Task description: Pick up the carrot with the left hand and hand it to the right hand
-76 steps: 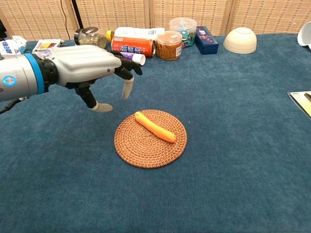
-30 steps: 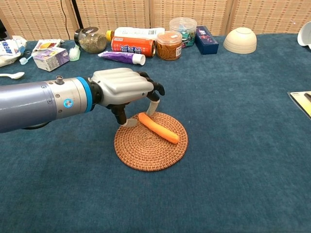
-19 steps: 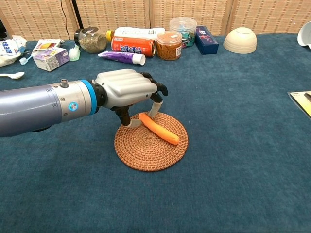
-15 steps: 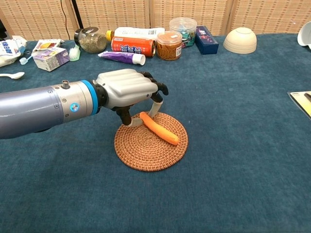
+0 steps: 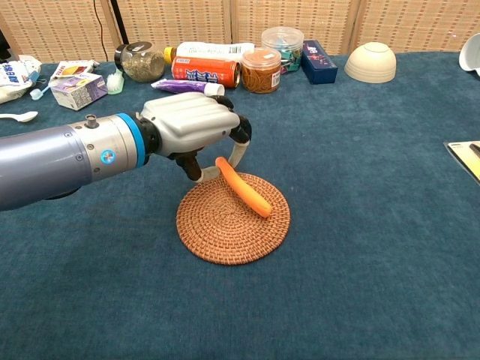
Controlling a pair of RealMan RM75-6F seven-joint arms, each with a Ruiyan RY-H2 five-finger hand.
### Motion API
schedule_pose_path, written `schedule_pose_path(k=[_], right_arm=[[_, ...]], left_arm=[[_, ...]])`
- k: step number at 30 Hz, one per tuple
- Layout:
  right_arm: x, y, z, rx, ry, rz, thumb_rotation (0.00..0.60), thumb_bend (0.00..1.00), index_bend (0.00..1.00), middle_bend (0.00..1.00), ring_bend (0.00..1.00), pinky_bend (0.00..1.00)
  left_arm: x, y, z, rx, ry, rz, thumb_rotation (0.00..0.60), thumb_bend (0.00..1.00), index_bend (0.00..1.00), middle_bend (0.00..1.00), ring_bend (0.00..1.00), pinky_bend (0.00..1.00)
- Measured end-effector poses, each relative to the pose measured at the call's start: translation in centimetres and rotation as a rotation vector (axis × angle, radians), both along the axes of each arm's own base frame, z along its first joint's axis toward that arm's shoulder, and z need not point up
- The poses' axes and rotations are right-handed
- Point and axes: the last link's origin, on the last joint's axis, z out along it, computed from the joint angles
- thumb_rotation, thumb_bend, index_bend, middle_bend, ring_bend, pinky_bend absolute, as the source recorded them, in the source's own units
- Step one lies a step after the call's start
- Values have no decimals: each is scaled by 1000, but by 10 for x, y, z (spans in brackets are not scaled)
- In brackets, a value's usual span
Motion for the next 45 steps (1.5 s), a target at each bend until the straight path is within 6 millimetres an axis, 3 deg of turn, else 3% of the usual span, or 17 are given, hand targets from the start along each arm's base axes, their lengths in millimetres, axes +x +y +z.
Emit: schedule_pose_path(k=[16, 26, 35, 45], right_arm=[[24, -17, -13, 93, -112, 93, 600, 306, 336, 148, 93, 148], [52, -35, -34, 231, -279, 169, 600, 305, 380, 169, 130, 183], [71, -48, -55, 356, -424, 202, 600, 307, 377, 169, 130, 184], [92, -69, -79, 511, -628, 194, 600, 306, 386, 169, 125, 179]], left_arm=[[-14, 11, 80, 163, -54, -108, 600, 461, 729, 278, 233, 55], [-11, 11, 143, 254, -133, -168, 600, 464, 751, 281, 230, 55], [-4, 4, 167, 268, -140, -228, 600, 462, 745, 281, 216, 55], [14, -6, 169, 267, -140, -308, 600, 459, 733, 264, 186, 55]])
